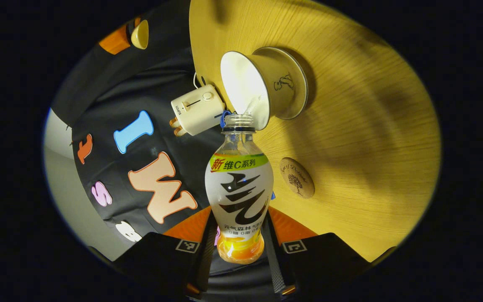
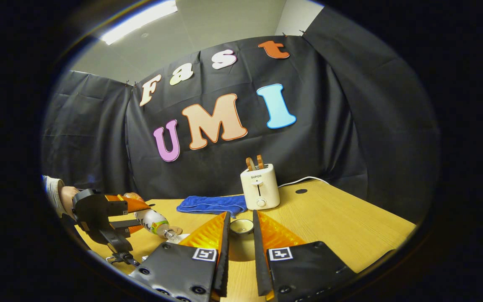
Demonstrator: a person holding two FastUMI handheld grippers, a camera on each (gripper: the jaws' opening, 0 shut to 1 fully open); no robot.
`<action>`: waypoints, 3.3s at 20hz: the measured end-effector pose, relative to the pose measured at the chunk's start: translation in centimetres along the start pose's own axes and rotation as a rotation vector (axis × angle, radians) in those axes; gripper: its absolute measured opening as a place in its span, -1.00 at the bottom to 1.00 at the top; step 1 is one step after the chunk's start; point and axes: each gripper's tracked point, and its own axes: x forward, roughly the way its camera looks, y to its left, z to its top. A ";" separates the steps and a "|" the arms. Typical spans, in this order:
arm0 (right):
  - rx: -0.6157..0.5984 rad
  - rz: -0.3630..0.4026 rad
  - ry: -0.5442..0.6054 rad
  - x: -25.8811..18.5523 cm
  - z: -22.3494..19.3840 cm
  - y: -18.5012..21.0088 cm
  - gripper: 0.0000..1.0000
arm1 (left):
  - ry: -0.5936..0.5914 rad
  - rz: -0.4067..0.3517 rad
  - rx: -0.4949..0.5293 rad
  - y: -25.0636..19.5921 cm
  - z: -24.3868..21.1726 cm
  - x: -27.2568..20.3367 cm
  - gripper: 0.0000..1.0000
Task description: Open the teacup lid with one hand, grasp the water bottle and pour water into the teacup with the other hand; after pouring, place the water bottle on the coaster and then close the teacup lid.
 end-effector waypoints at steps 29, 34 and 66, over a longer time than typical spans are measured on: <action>-0.002 0.014 0.006 -0.1 -0.2 0.3 -0.34 | 0.012 0.005 0.235 3.5 -0.4 -0.5 0.13; -0.007 0.025 0.014 -0.1 -0.4 0.8 -0.34 | 0.013 -0.014 0.227 2.9 -0.4 -0.6 0.14; -0.043 0.059 0.034 0.0 -1.2 2.7 -0.34 | -0.173 -0.186 -0.944 -2.6 1.8 -0.5 0.15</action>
